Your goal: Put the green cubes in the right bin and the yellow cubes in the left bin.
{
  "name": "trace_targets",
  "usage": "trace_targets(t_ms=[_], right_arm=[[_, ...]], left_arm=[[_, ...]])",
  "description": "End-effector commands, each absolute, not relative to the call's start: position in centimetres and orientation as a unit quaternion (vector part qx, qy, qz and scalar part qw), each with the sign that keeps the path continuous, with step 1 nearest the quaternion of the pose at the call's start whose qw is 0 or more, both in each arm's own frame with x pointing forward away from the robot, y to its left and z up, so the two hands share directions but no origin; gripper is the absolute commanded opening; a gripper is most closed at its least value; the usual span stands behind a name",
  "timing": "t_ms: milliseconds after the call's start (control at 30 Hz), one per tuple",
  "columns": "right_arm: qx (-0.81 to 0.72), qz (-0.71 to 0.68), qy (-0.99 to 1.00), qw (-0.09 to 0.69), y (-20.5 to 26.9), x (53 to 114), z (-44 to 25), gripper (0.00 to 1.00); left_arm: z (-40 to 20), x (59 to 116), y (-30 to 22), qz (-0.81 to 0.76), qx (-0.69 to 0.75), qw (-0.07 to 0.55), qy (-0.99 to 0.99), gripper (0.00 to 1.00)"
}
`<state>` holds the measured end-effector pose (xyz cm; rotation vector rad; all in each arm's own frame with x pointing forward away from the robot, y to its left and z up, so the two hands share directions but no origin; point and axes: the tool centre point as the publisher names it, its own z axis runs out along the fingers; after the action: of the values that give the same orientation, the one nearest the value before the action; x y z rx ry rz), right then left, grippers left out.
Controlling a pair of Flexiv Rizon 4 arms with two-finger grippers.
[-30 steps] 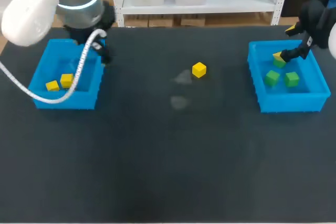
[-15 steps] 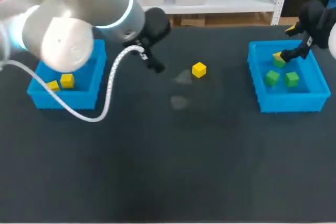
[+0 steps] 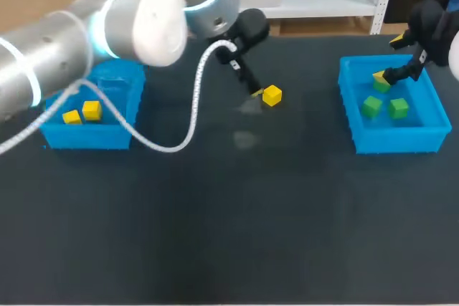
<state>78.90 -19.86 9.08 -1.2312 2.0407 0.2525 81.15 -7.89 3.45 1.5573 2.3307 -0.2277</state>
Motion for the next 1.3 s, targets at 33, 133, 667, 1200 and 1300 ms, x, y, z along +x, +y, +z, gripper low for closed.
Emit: trace_targets(t_ms=[33, 133, 667, 1200, 1300], right_arm=[[-0.478, 0.098, 0.793, 0.364, -19.9, 78.8, 9.1, 1.00], [-0.478, 0.098, 0.793, 0.364, -19.9, 78.8, 9.1, 1.00], [-0.478, 0.098, 0.793, 0.364, -19.9, 78.8, 9.1, 1.00], [-0.478, 0.098, 0.793, 0.364, -19.9, 78.8, 9.1, 1.00], [-0.478, 0.098, 0.793, 0.364, -19.9, 78.8, 9.1, 1.00]], left_arm=[[2.2, 82.4, -11.1, -0.074, 0.556, 0.112, 0.820, 1.00], [1.8, 82.0, -11.7, -0.075, 0.557, 0.106, 0.820, 1.00], [-0.4, 82.3, -13.2, -0.064, 0.554, 0.071, 0.827, 1.00], [-1.2, 82.2, -11.7, -0.026, 0.542, 0.063, 0.838, 0.00], [0.4, 82.0, -10.4, -0.021, 0.536, 0.087, 0.839, 0.00]])
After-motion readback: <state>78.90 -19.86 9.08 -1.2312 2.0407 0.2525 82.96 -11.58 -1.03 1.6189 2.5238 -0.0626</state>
